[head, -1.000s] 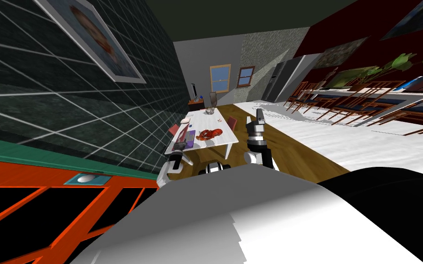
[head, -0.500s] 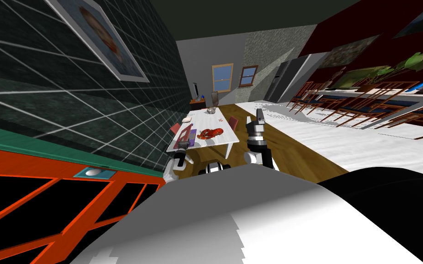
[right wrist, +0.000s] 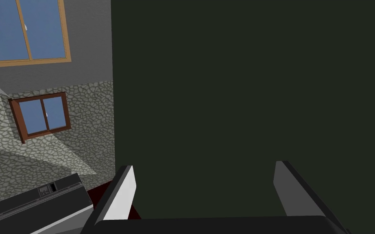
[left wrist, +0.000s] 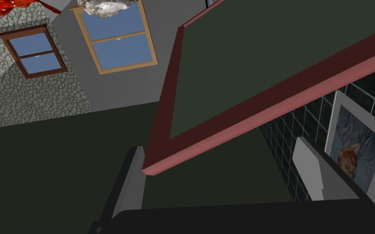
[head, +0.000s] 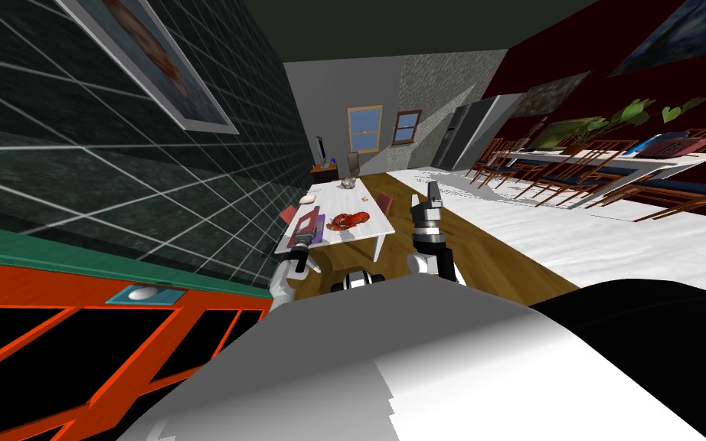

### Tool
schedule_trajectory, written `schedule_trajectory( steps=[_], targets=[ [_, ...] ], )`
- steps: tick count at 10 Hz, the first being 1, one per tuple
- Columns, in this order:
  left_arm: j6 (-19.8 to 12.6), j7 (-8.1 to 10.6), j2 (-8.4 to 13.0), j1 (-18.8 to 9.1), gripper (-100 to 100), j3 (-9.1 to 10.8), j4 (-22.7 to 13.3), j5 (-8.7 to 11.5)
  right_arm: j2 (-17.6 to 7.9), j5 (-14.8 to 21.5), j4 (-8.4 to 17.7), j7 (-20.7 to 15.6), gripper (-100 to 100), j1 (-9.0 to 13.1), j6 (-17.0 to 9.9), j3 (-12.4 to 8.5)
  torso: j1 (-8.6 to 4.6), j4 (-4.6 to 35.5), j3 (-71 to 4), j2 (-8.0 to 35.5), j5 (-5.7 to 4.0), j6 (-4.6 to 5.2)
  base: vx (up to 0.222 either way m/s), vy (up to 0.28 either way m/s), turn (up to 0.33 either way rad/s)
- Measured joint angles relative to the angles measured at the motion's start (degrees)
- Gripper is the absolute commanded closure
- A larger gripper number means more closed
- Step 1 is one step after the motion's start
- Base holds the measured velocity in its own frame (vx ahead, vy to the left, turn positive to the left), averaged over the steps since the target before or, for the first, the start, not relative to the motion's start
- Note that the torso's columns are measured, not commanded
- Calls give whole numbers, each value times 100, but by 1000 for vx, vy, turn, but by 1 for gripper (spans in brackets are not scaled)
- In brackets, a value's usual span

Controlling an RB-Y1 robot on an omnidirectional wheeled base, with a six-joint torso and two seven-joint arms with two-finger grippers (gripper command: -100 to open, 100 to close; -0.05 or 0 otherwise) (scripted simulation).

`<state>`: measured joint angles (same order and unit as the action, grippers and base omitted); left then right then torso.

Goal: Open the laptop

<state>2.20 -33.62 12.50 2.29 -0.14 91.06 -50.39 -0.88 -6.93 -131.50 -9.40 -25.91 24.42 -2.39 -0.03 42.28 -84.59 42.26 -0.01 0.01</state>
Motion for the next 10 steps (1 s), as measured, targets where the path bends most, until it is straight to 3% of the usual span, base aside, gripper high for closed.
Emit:
schedule_trajectory(
  steps=[8, 9, 10],
  targets=[
    [-1210, 558, 744, -543, -100, -445, 154, 141, 0, 0, 0, 0, 0, 0, 0, 0, 4, 3, 8, 13, 1, 0, -57, 11, -95],
    [-1252, 579, 756, -552, 0, -454, 159, 144, 0, 0, 0, 0, 0, -1, 0, 0, 3, 0, 1, -1, 1, -4, -9, 1, 6],
    [-1248, 577, 754, -551, 0, -453, 158, 143, 0, 0, 0, 0, 0, -1, 0, 0, 2, -4, -8, -12, 1, -2, -5, 0, -1]
  ],
)
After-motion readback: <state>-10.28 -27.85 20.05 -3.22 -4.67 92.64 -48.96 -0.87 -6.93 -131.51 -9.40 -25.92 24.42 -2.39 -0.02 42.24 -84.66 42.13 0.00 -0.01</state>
